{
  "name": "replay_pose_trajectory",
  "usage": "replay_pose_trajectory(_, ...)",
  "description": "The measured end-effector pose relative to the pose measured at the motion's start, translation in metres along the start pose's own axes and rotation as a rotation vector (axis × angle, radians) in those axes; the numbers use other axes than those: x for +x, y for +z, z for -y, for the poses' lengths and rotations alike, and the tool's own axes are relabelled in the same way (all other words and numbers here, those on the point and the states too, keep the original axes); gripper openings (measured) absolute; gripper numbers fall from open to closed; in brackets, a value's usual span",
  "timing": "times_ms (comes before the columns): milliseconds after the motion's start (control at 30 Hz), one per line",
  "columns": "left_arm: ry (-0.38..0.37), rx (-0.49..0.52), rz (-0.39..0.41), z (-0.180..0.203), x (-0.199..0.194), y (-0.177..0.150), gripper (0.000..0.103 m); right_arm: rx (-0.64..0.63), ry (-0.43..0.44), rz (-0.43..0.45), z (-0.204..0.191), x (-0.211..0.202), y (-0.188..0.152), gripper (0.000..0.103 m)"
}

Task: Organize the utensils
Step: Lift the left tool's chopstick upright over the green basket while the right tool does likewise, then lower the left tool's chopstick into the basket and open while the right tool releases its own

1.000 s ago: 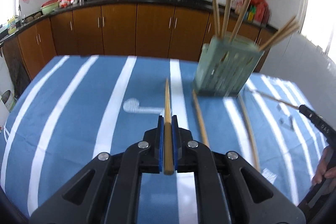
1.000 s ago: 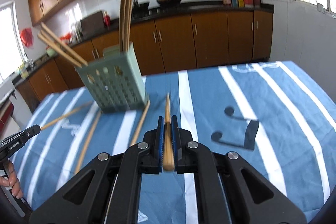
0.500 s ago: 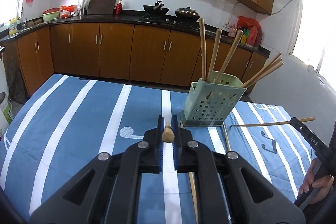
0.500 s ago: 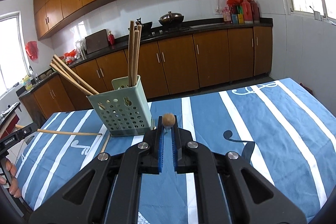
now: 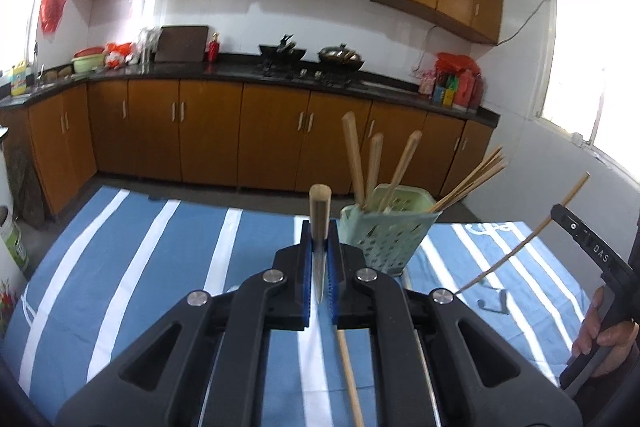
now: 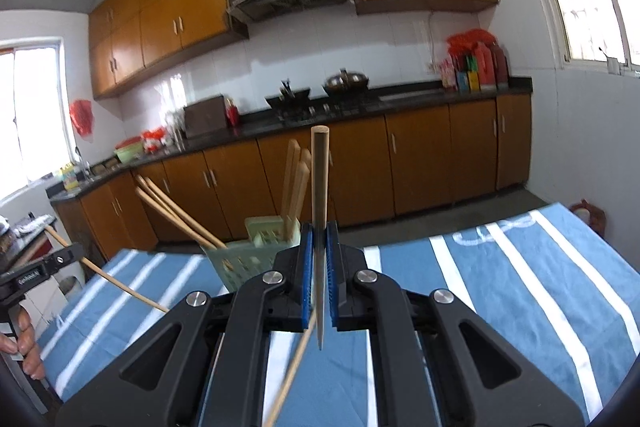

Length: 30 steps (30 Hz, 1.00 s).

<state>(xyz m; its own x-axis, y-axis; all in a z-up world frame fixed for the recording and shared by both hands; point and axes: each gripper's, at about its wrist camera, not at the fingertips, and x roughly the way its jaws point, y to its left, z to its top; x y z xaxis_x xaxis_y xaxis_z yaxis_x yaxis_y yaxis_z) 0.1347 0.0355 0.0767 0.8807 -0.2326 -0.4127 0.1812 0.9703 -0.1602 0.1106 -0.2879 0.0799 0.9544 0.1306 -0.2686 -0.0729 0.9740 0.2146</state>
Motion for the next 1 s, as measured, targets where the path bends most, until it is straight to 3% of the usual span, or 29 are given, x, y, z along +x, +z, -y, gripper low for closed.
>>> replay_pose_trajectory(300, -0.113, 0.034, 0.115, 0.038, -0.026, 0.044, 0.008, 0.006, 0.091, 0.128, -0.020, -0.018, 0.039, 0.007)
replay_pose_trajectory(567, -0.103, 0.033, 0.210, 0.065, -0.018, 0.075, 0.008, 0.017, 0.098, 0.204, -0.028, -0.006, 0.059, 0.007)
replay_pose_trajectory(800, -0.071, 0.051, 0.185, 0.075, 0.009, 0.078, 0.008, 0.005, 0.083, 0.241, -0.035, 0.020, 0.066, 0.007)
replay_pose_trajectory(1000, -0.047, 0.063, 0.158, 0.075, 0.031, 0.076, 0.008, -0.007, 0.072, 0.189, -0.040, 0.053, 0.053, 0.007)
